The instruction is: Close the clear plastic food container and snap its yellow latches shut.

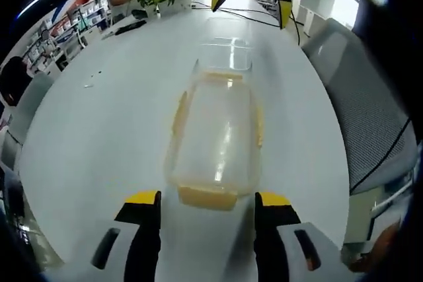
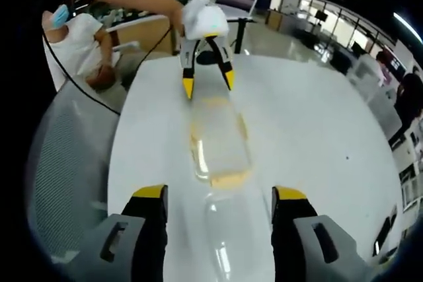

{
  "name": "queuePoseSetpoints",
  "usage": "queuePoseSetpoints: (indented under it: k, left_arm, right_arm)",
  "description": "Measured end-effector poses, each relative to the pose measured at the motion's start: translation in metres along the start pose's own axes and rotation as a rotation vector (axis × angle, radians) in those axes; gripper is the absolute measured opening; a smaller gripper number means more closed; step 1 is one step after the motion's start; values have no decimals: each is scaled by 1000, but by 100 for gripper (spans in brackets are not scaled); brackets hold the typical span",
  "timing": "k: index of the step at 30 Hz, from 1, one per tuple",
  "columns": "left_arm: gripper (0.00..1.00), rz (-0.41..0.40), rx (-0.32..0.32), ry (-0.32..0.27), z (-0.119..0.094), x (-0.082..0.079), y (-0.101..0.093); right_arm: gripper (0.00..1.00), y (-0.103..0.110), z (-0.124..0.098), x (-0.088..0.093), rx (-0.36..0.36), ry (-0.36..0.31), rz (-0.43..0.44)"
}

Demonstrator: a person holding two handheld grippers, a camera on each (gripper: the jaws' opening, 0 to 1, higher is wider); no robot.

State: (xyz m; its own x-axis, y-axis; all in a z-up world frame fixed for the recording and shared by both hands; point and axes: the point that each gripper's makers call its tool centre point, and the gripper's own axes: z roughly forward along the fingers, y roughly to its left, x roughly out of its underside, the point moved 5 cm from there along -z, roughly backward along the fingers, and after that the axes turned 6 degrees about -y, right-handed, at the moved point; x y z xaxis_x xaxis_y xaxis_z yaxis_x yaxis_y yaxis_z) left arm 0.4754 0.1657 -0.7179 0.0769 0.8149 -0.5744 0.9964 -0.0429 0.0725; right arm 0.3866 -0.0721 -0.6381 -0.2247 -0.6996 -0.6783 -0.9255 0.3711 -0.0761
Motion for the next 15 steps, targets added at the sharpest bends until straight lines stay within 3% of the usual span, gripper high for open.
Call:
queuePoseSetpoints:
  k: [15]
  left_arm:
    - [43,58,68,45,10,8,0]
  right_arm:
    - [58,-7,10,0,-7,-3,17]
